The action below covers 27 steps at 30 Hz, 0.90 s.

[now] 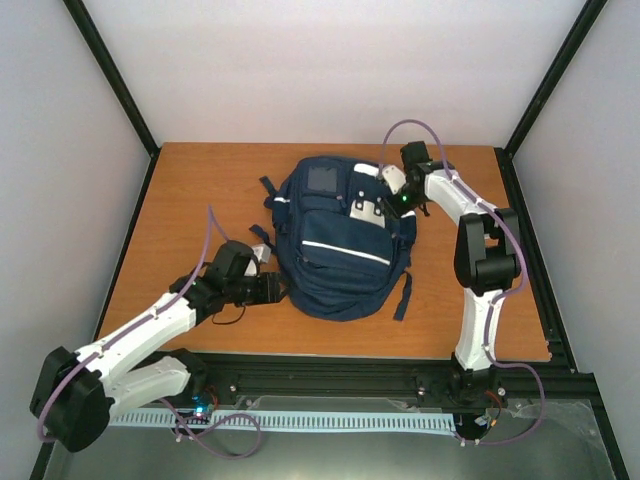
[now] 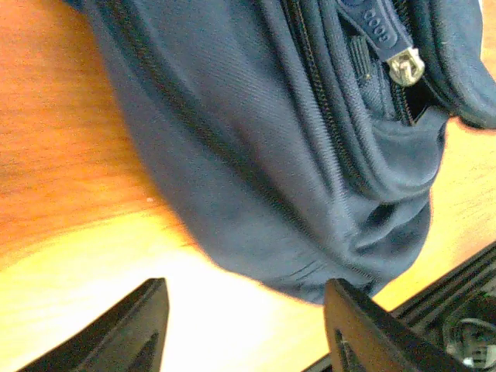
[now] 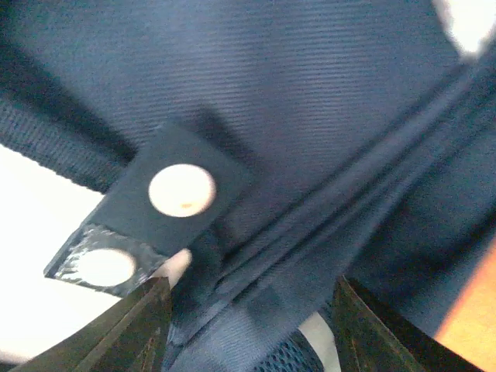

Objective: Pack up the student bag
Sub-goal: Adjust the student bag at the center of the board, then zip the student bag at the center of the board.

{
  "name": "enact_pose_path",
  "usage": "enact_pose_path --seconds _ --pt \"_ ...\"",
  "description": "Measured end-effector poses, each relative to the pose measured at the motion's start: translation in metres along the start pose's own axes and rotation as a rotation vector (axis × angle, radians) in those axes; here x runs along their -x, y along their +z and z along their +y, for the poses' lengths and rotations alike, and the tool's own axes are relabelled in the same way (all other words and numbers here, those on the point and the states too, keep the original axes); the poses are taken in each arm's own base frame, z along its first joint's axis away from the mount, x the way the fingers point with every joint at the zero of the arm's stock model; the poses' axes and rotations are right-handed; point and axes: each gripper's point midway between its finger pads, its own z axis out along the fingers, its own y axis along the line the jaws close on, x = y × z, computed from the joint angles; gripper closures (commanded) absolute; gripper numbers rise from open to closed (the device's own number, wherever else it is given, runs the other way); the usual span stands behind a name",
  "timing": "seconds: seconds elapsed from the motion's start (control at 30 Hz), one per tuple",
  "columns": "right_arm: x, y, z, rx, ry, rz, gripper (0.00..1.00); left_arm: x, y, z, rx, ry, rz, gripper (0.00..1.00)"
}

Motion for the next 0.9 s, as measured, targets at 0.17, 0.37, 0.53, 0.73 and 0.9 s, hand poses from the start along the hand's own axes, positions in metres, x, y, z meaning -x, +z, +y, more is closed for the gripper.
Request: enact_pose_path --seconds 0.17,0.37,0.53,0.73,0.9 --pt "0.036 -0.020 -0.029 -0.071 0.053 -0.114 0.38 0.014 -0.016 0.000 0.067 0.013 -0.041 0.34" --pt "0.017 -0.074 0.016 0.001 0.046 -0.199 0.39 0.038 -0.006 -0.009 0.103 -0.004 -0.035 0.45" --pt "0.019 -0.135 0.094 0.104 -0.123 -0.336 0.48 0.057 0.009 -0.013 0.129 -0.022 -0.024 0.55" --pt "-0.004 -0.148 0.170 0.219 -0.336 -0.347 0.52 0.095 0.005 -0.019 0.148 -0.044 -0.093 0.54" --pt "-0.025 -0.139 0.192 0.269 -0.401 -0.306 0.53 0.123 0.005 0.000 0.186 -0.111 -0.128 0.51"
